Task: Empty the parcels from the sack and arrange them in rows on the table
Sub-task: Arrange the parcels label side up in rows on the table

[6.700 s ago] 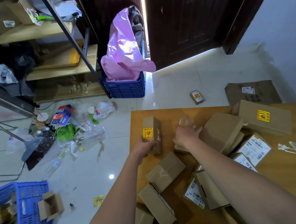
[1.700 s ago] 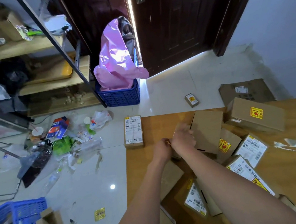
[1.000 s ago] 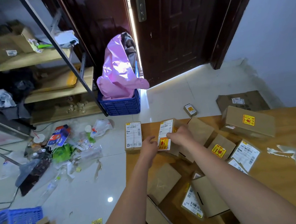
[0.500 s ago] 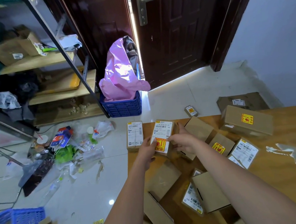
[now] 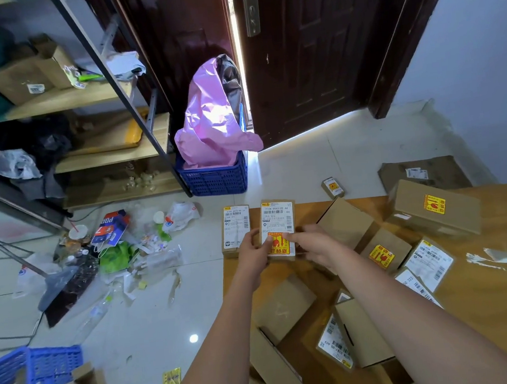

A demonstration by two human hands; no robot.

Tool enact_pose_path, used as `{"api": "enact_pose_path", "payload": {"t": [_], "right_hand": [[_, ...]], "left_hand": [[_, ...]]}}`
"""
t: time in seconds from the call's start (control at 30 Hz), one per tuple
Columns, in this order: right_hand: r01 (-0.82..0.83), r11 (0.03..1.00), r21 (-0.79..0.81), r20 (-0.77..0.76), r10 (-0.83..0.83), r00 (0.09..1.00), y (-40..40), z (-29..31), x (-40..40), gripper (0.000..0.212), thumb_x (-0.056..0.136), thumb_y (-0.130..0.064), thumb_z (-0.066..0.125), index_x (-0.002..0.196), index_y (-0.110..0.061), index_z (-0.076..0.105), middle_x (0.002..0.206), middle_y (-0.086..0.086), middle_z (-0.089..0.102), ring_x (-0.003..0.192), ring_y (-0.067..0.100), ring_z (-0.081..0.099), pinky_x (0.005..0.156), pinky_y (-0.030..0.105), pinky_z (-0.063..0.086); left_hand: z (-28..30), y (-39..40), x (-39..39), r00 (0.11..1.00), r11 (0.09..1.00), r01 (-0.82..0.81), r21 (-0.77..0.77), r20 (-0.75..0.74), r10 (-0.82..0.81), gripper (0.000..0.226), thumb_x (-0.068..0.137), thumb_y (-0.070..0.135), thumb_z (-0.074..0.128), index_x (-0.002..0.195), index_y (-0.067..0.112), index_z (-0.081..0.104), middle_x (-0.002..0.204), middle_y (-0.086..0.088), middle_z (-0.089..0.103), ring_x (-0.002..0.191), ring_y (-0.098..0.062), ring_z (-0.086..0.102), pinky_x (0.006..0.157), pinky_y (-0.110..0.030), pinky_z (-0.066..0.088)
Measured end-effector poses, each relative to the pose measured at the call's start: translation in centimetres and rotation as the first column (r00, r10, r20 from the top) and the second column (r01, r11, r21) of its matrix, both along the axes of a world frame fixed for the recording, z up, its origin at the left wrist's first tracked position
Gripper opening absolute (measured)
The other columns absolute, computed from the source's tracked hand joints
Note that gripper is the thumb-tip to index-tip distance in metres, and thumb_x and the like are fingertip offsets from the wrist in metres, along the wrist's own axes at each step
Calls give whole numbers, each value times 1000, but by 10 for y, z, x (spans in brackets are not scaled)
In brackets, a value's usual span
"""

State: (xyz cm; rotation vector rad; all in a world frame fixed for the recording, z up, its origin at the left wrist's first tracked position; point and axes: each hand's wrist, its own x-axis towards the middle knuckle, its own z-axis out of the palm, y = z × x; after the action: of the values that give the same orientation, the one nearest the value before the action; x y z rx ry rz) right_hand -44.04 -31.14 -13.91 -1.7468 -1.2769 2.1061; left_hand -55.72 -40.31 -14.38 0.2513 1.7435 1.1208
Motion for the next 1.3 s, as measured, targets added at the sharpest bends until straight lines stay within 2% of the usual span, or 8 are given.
{"api": "enact_pose_path", "payload": {"t": [0.13,0.27,0.4,0.47,0.67,0.83,1.07,1.3], "right_hand": [[-12,998,54,25,11,1000,3,-6,-6,34,93,-15,67,126,-9,63,110,5,73,96,21,70,84,42,59],[2,996,84,42,-5,999,8,-9,-15,30,96,-16,63,125,-8,63,113,6,71,97,22,69,76,35,58],[-50,988,146,144,29,989,15,-13,-27,32,97,-19,61,128,-9,60,122,6,68,106,23,66,84,34,54],[-65,987,145,167,40,985,19,-19,-33,32,97,-18,60,128,-9,60,124,7,67,107,24,66,89,36,54],[-134,981,140,265,93,960,30,-38,-49,33,97,-19,60,127,-8,57,128,10,64,112,27,63,93,38,52],[-150,980,132,303,104,947,35,-47,-58,33,98,-14,57,130,-5,53,132,11,61,116,28,61,83,32,50],[-172,980,95,330,132,935,38,-63,-63,35,98,-14,57,132,-5,51,134,11,59,119,28,59,85,32,47],[-156,984,84,325,121,938,40,-75,-66,34,98,-15,56,130,-6,52,131,12,61,114,28,61,81,32,49]], "left_hand": [[-6,5,-3,997,1000,25,-3,-74,-26,44,95,28,61,136,26,44,122,-5,64,97,-15,66,69,-27,56],[-10,11,-11,913,985,147,-95,-369,-172,48,96,40,57,138,20,48,132,-3,60,117,-22,60,95,-40,54],[-16,12,-26,814,980,125,-154,-549,-190,36,100,32,50,132,16,57,128,-5,63,113,-21,60,89,-32,52],[-22,13,-36,798,981,84,-175,-578,-172,34,100,27,51,132,17,57,131,-6,60,121,-23,55,95,-35,49],[-41,18,-60,768,971,37,-238,-614,-180,43,96,20,58,138,20,51,141,-9,50,130,-27,45,107,-40,41],[-53,22,-72,774,963,67,-261,-596,-215,56,93,16,63,145,19,43,147,-9,44,136,-28,40,111,-39,36],[-59,27,-81,772,945,53,-323,-587,-244,69,87,14,69,147,26,36,151,-10,30,138,-32,31,106,-42,40],[-63,27,-86,851,962,112,-249,-476,-222,80,81,10,73,146,27,29,139,-7,53,125,-29,53,97,-40,48]]}}
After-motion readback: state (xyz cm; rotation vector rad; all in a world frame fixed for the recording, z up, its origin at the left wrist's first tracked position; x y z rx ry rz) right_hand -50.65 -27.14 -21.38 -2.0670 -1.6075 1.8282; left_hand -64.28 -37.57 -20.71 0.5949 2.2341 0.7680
